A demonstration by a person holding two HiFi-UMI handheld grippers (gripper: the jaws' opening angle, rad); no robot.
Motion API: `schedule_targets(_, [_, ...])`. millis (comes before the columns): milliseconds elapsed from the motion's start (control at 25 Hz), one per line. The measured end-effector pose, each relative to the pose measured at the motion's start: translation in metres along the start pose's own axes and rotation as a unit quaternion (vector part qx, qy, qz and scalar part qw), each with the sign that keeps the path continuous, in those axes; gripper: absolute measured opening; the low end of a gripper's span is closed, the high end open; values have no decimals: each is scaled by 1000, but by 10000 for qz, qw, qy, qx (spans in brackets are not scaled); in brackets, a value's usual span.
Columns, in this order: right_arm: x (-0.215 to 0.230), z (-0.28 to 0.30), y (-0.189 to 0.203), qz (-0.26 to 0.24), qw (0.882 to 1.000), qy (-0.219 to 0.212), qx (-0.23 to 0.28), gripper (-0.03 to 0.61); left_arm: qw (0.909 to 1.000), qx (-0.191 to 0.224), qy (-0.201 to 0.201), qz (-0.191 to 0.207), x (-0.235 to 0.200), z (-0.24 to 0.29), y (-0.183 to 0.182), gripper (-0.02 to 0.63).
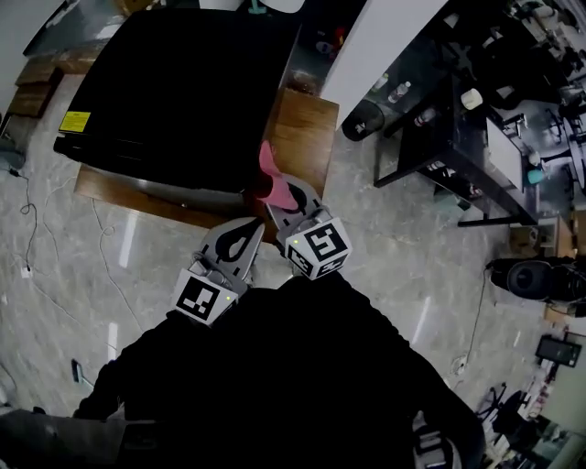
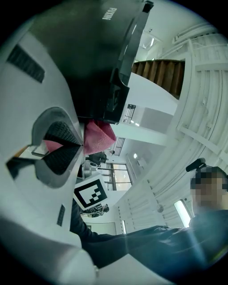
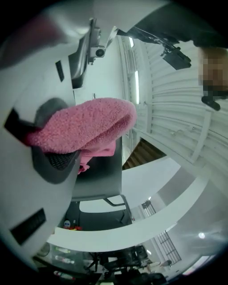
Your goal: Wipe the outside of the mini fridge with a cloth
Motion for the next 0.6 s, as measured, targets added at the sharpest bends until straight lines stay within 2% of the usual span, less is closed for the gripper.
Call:
schedule_targets(320, [46,20,-1,104,9928,-1180,-147,34,9951,-17,-989,-34,6,54,-5,6])
schedule_targets(480, [69,35,-8,124,9843,-1753,-164,34,9864,-76,-1641,0,-1,76,-12,6])
schedule_targets(600, [93,49,-15,166,9791,-2018,-184,34,9795,-73,-2015,-33,-8,98,-17,6])
Point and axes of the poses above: the fingertips, and each gripper's own axes: z forward along the fingers, x to its right, y out of its underside, the point moved 6 cm from there along -z, backward along the fingers
